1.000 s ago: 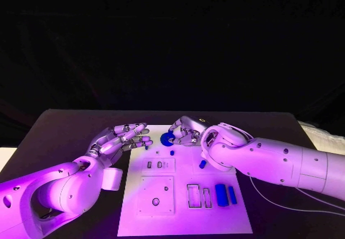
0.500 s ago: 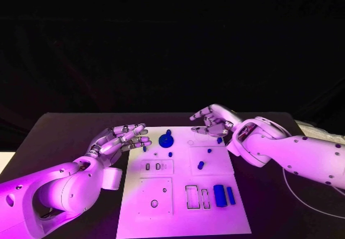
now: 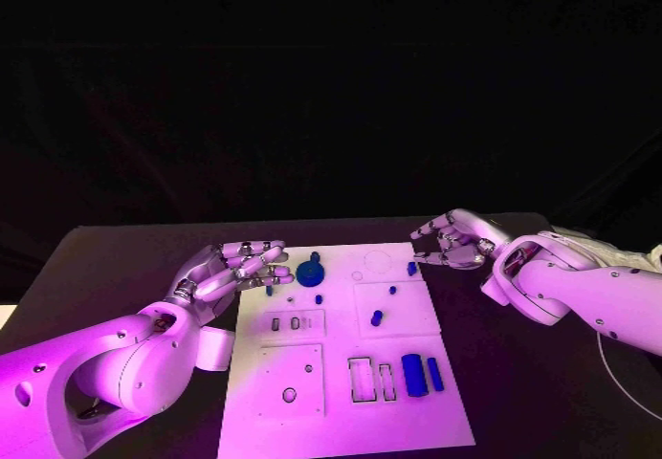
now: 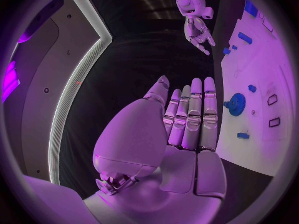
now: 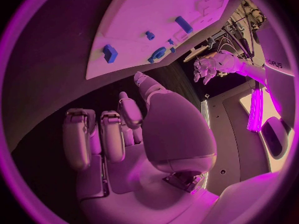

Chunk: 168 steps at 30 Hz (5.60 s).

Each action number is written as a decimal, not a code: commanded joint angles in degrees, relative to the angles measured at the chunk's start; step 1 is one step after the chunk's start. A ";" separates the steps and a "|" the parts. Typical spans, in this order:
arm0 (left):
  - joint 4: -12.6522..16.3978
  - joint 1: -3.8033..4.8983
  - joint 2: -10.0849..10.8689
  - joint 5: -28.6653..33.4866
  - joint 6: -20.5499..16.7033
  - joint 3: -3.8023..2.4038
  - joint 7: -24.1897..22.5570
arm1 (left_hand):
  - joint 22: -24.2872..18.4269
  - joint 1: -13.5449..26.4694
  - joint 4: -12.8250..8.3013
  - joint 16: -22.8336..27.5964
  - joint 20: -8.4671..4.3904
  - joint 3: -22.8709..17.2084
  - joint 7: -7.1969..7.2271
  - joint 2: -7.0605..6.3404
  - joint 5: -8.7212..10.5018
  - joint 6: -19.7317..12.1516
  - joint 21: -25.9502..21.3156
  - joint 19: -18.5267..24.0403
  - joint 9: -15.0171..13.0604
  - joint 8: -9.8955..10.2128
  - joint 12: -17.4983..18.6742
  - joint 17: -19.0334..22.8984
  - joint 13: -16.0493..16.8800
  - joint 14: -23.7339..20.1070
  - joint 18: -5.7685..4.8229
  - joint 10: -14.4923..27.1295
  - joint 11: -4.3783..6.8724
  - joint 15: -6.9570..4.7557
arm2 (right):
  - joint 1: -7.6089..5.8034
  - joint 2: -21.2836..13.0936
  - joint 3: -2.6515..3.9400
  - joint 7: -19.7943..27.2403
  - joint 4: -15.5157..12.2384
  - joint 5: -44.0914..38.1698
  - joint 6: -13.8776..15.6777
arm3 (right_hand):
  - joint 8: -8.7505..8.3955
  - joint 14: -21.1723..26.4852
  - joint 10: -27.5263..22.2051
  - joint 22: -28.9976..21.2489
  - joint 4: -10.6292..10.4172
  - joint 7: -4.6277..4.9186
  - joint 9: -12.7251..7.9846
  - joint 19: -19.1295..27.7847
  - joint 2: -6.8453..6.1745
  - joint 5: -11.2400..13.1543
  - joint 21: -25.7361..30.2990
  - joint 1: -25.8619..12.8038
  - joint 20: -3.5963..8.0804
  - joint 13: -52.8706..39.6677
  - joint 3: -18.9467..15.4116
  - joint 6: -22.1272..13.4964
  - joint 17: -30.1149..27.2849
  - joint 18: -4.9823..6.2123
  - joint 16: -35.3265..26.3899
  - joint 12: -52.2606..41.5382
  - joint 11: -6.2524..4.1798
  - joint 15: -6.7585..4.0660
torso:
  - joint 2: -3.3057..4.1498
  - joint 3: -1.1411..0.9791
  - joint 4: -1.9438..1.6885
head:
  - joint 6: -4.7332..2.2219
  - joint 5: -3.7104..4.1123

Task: Assemble the parts on the task board

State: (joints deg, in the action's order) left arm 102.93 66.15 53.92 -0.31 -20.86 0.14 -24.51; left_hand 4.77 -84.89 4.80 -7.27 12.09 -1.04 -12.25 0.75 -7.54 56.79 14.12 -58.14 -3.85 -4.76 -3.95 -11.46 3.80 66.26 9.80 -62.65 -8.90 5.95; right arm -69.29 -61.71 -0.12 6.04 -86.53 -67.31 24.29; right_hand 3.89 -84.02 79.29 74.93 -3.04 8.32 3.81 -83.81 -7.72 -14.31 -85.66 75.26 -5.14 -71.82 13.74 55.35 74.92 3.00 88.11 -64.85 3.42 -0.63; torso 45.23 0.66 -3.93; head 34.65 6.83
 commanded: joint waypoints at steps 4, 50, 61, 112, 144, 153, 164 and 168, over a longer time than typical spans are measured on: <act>-0.32 -0.12 -0.27 -1.43 1.63 -0.02 -0.30 | -0.10 -0.06 -0.33 0.26 0.11 0.14 -0.20 -0.22 0.17 0.16 -0.22 -0.27 0.03 0.19 0.30 -0.08 -0.04 0.38 0.67 0.21 -0.24 0.12 | 1.05 1.23 -0.05 1.48 2.86 0.26 -2.09 | -0.38 -5.21 -0.59 4.96 0.32 0.20 -0.11 -1.50 -0.64 0.38 -0.12 0.18 0.15 0.40 -0.40 -0.71 11.56 -0.89 0.20 0.81 -0.15 -0.36 | -0.02 -0.15 0.13 | -0.02 -0.01; -1.09 -0.26 -0.41 -0.75 1.49 0.00 0.07 | -0.13 0.00 -0.39 0.35 0.10 0.05 -0.16 -0.10 0.16 0.27 -0.24 -0.30 0.01 0.18 0.28 -0.13 -0.03 0.42 0.68 0.12 -0.20 0.10 | 4.43 6.76 -0.01 0.98 9.32 -0.91 -3.68 | 1.68 -5.30 0.56 5.34 2.75 -1.25 0.63 -1.60 3.92 5.15 -0.28 1.80 0.98 -0.92 4.33 6.50 11.99 -0.94 0.35 -0.50 -1.44 -1.40 | -0.11 0.02 0.16 | 0.63 -0.22; -1.09 -0.26 -0.35 -0.74 1.51 0.00 0.23 | -0.13 -0.02 -0.42 0.38 0.09 0.03 -0.16 -0.09 0.17 0.28 -0.25 -0.30 0.01 0.19 0.28 -0.14 -0.04 0.43 0.68 0.11 -0.20 0.10 | 4.42 7.07 0.00 0.36 9.38 -1.06 -3.31 | 1.19 -5.31 0.51 5.32 2.80 -1.14 0.39 -1.59 3.33 5.39 -0.26 1.05 1.04 -0.78 4.26 6.22 12.02 -0.94 0.36 -0.22 -1.37 -1.39 | -0.12 0.01 0.17 | 0.67 -0.25; -3.32 -0.26 -0.36 2.84 1.46 0.00 0.33 | -0.19 -0.19 -0.74 0.59 0.08 -0.20 -0.20 -0.01 0.25 0.14 -0.31 -0.30 0.06 0.36 0.36 -0.20 -0.08 0.41 0.67 0.26 -0.23 0.10 | 4.72 18.29 -0.60 -17.50 -5.99 -22.83 0.29 | 2.09 -5.43 2.35 6.10 1.20 -3.03 1.39 -2.03 3.52 1.14 -0.60 -3.91 2.21 -2.52 3.50 10.83 12.51 -1.09 0.59 -2.01 -2.89 -2.66 | -0.14 0.16 0.16 | 4.14 -5.34; -3.11 -0.25 -0.43 5.31 1.34 0.00 0.47 | -0.20 -0.20 -0.78 0.63 0.08 -0.25 -0.18 0.04 0.25 0.16 -0.32 -0.30 0.05 0.36 0.35 -0.21 -0.07 0.41 0.67 0.25 -0.22 0.10 | 6.74 23.05 -1.46 -19.28 -3.77 -25.25 -3.88 | 1.72 -5.35 2.21 5.95 0.97 -2.89 1.33 -1.96 3.52 1.31 -0.52 -4.34 2.24 -2.38 3.31 10.48 12.16 -1.06 0.40 -1.63 -2.79 -2.64 | -0.12 0.10 0.26 | 5.38 -6.97; -3.13 -0.25 -0.40 5.31 1.40 0.00 0.60 | -0.20 -0.20 -0.78 0.63 0.08 -0.25 -0.18 0.04 0.25 0.16 -0.32 -0.30 0.05 0.36 0.35 -0.21 -0.07 0.41 0.67 0.25 -0.22 0.10 | 6.84 23.12 -1.54 -19.21 -3.82 -25.41 -5.59 | 1.32 -5.31 2.04 5.88 0.86 -2.71 1.25 -1.92 3.22 1.81 -0.47 -4.66 2.19 -2.22 3.01 10.06 11.95 -1.05 0.29 -1.23 -2.66 -2.55 | -0.10 0.09 0.32 | 5.51 -7.18; -3.18 -0.25 -0.39 5.31 1.47 0.00 0.76 | -0.21 -0.20 -0.86 0.70 0.07 -0.32 -0.17 0.06 0.26 0.19 -0.34 -0.30 0.05 0.38 0.34 -0.24 -0.07 0.41 0.66 0.24 -0.21 0.10 | 6.88 22.86 -1.58 -19.21 -3.93 -25.55 -6.63 | 0.89 -5.23 1.73 5.66 0.88 -2.48 1.16 -1.81 2.79 2.13 -0.35 -4.84 2.09 -1.90 2.70 9.61 11.61 -1.00 0.09 -0.56 -2.48 -2.41 | -0.11 0.08 0.31 | 5.52 -7.24; -3.18 -0.25 -0.40 5.31 1.48 0.00 0.82 | -0.21 -0.20 -0.86 0.70 0.07 -0.32 -0.17 0.06 0.26 0.19 -0.34 -0.30 0.05 0.38 0.34 -0.24 -0.07 0.41 0.66 0.24 -0.21 0.10 | 6.89 22.87 -1.59 -19.27 -3.99 -25.58 -6.76 | 0.65 -5.22 1.53 5.62 0.82 -2.34 1.09 -1.79 2.56 2.10 -0.32 -5.00 2.03 -1.68 2.51 9.33 11.54 -1.00 0.05 -0.14 -2.37 -2.32 | -0.12 0.10 0.29 | 5.53 -7.20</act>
State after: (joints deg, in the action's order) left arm 99.63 65.88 53.60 4.84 -20.27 0.17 -23.51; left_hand 4.60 -84.89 4.17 -6.65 12.09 -1.36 -12.25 0.75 -7.54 56.79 14.13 -58.14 -3.85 -4.76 -3.95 -11.65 3.81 66.26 9.80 -62.65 -8.90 5.95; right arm -62.80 -38.77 -1.36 -12.37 -90.74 -92.22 20.70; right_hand 4.72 -84.03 81.11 74.93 -2.30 5.90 4.88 -84.10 -4.98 -12.53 -86.08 70.55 -3.20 -73.52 16.59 64.88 74.92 3.04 88.44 -65.09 1.00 -3.08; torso 45.11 0.75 -3.61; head 40.17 -0.40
